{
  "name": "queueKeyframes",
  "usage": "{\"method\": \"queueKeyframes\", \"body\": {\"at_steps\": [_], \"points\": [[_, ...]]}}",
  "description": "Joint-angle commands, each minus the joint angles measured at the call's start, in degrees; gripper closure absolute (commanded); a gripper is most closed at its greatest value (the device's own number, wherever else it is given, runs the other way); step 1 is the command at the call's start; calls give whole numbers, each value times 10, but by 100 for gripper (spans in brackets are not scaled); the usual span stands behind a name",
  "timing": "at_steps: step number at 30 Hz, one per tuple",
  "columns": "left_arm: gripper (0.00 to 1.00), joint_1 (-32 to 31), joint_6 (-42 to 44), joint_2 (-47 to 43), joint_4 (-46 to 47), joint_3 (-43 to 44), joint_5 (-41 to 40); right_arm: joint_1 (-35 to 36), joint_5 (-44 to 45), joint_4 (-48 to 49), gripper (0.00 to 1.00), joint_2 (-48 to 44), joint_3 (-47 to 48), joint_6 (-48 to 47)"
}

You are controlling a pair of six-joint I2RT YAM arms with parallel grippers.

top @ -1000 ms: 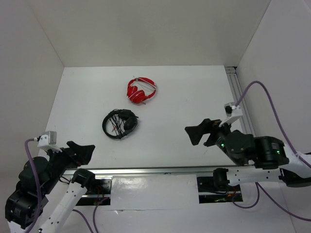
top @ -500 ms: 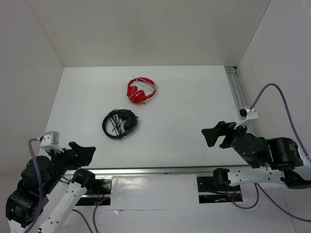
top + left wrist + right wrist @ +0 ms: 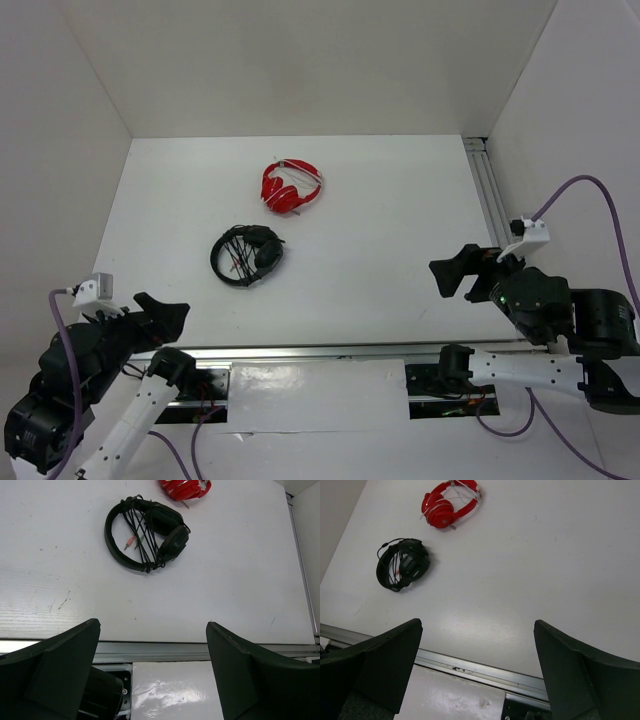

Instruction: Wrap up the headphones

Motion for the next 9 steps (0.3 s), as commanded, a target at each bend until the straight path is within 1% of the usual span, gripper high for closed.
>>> {"method": "queueKeyframes", "body": {"at_steps": [1, 9], "points": [[0, -1, -19, 2, -10, 24, -25, -21, -34, -16, 0, 1, 29, -26], [0, -1, -19, 2, -10, 24, -25, -26, -39, -16, 0, -10, 29, -26]]}}
